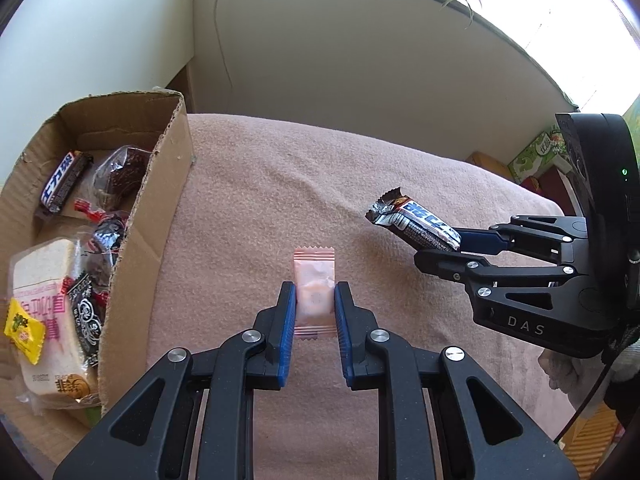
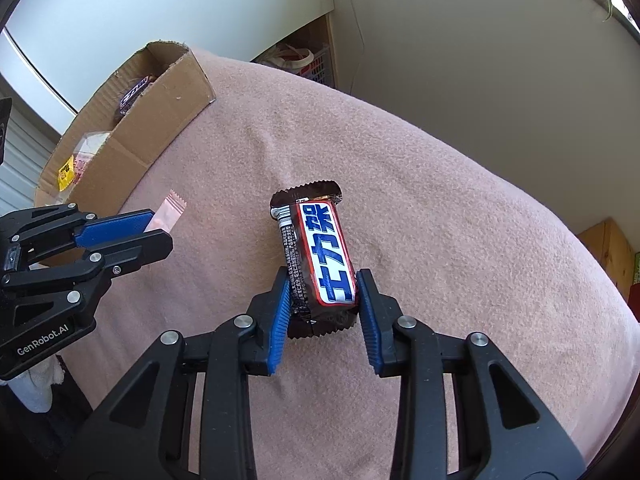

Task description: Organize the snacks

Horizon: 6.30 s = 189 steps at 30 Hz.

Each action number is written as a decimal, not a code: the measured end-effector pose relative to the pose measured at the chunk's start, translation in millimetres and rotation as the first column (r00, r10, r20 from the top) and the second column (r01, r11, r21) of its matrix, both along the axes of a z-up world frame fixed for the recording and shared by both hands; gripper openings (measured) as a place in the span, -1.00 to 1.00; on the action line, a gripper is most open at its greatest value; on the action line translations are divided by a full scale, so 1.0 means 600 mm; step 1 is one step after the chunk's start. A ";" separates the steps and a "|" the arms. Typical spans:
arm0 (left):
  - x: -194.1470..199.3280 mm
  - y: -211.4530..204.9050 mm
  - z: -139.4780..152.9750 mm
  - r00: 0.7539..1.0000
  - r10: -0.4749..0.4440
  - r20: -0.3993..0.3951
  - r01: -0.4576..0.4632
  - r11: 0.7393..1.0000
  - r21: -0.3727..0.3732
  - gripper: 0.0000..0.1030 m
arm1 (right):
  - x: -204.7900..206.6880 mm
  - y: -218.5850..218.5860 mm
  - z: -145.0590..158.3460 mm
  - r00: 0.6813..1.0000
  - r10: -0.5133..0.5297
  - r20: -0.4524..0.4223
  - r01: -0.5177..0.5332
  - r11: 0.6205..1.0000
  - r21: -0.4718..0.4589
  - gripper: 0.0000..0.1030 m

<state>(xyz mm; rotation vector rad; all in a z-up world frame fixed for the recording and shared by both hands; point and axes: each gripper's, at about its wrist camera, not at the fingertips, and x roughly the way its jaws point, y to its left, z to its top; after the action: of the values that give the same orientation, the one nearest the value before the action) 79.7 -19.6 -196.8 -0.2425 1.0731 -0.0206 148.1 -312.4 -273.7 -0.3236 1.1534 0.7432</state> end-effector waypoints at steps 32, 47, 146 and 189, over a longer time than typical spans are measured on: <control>-0.095 0.168 0.096 0.980 0.163 0.112 -0.164 0.986 0.002 -0.66 | -0.079 0.191 0.147 0.991 0.117 0.066 -0.124 0.985 0.116 -0.36; -0.094 0.245 0.089 0.965 0.244 0.098 -0.245 0.969 0.004 -0.66 | -0.077 0.267 0.144 0.984 0.171 0.055 -0.176 0.980 0.093 -0.35; -0.197 0.194 0.170 0.927 0.335 0.170 -0.360 0.921 0.150 0.39 | -0.157 0.144 0.257 0.971 -0.026 0.236 -0.007 0.990 0.139 0.85; -0.235 0.173 0.184 0.924 0.330 0.193 -0.362 0.918 0.164 0.39 | -0.196 0.128 0.259 0.973 -0.047 0.226 0.013 0.989 0.150 0.85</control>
<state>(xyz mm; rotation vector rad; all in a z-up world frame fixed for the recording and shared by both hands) -61.1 84.3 -86.2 -0.2448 0.8508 0.3796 30.2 -235.9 -118.2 -0.2596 0.8784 0.7392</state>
